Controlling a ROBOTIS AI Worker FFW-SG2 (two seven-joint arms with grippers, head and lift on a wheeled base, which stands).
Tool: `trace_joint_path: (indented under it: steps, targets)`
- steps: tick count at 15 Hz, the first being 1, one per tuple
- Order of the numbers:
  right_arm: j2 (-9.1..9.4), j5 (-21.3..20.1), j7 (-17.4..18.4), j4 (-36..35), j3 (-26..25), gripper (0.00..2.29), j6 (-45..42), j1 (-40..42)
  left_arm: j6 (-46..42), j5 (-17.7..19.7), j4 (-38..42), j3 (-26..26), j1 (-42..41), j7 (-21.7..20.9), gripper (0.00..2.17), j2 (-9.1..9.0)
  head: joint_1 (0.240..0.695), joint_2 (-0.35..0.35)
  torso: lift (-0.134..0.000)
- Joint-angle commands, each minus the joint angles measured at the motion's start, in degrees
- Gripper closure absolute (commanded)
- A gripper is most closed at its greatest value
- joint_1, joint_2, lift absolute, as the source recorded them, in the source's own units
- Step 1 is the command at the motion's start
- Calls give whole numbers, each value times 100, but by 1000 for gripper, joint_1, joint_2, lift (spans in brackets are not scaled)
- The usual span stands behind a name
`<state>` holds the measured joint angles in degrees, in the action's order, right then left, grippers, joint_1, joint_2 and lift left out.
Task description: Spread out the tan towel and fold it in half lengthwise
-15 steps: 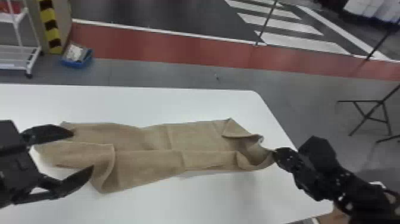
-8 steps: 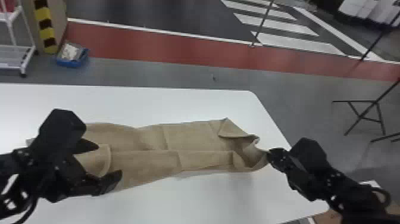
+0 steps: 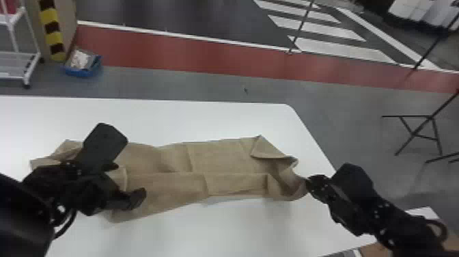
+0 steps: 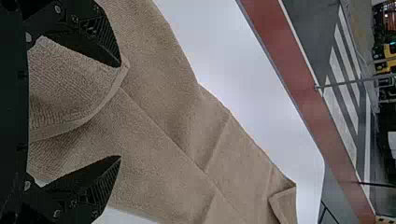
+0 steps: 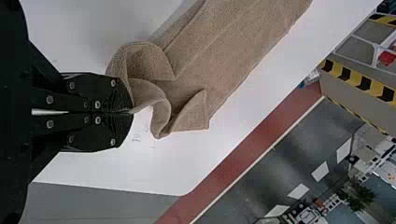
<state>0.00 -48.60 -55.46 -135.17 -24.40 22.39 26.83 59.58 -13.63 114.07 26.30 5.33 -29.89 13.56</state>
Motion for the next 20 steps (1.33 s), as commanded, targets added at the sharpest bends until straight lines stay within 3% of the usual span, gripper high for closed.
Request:
trace_joint_path:
  steps: [1, 5, 7, 10, 16, 18, 20]
  targets:
    - [5, 9, 0, 0, -30, 1332, -28, 32, -3, -122, -149, 236, 56, 274, 215, -20, 695, -350, -128]
    - [5, 26, 0, 9, -48, 1332, -28, 68, 50, -729, -157, 666, 38, 1056, 218, -64, 695, -350, -128]
    - [5, 61, 9, 17, -109, 1332, -28, 76, 243, -878, -52, 684, -14, 1346, 218, -2, 695, -350, -128]
    - [5, 70, 26, 44, -127, 1332, -81, 68, 437, -1327, 54, 736, -102, 1381, 215, 77, 695, -350, -128]
    - [5, 70, 35, 88, -127, 1332, -81, 41, 648, -1573, 317, 772, -208, 1495, 218, 156, 695, -350, -128]
    - [5, 70, 35, 88, -144, 1332, -81, 68, 736, -1555, 493, 534, -269, 1495, 218, 261, 695, -350, -128]
    - [5, 79, 35, 88, -153, 1332, -81, 68, 736, -1537, 625, 227, -419, 1486, 218, 499, 695, -327, -128]
